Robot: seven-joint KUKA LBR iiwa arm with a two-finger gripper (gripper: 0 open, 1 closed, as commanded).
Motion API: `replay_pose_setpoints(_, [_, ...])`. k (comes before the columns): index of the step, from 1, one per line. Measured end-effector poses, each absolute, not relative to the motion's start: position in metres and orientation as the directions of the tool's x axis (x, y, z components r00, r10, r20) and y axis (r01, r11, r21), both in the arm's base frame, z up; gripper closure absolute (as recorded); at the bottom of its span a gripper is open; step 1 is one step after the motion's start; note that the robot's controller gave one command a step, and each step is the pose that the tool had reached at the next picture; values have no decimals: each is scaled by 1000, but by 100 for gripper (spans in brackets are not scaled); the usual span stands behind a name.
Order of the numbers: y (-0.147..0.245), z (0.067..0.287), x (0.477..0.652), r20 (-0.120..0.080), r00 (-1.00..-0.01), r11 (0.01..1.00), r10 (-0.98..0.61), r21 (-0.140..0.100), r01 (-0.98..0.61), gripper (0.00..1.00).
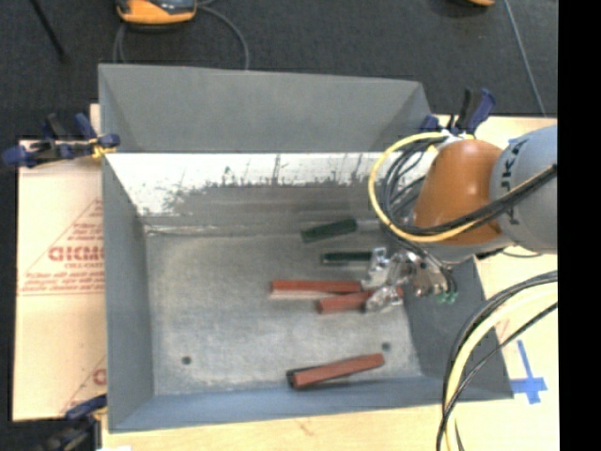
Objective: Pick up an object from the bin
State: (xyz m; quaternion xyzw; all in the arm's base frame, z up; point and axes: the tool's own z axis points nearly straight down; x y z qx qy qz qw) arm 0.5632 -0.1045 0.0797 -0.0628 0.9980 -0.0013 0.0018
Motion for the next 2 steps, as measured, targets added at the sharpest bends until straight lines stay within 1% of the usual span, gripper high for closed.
replay_pose_setpoints(1, [-105,80,563,-3,-992,992,-127,-3,-127,100])
replay_pose_setpoints(2, [-94,264,563,-12,-989,989,-148,-5,-148,100])
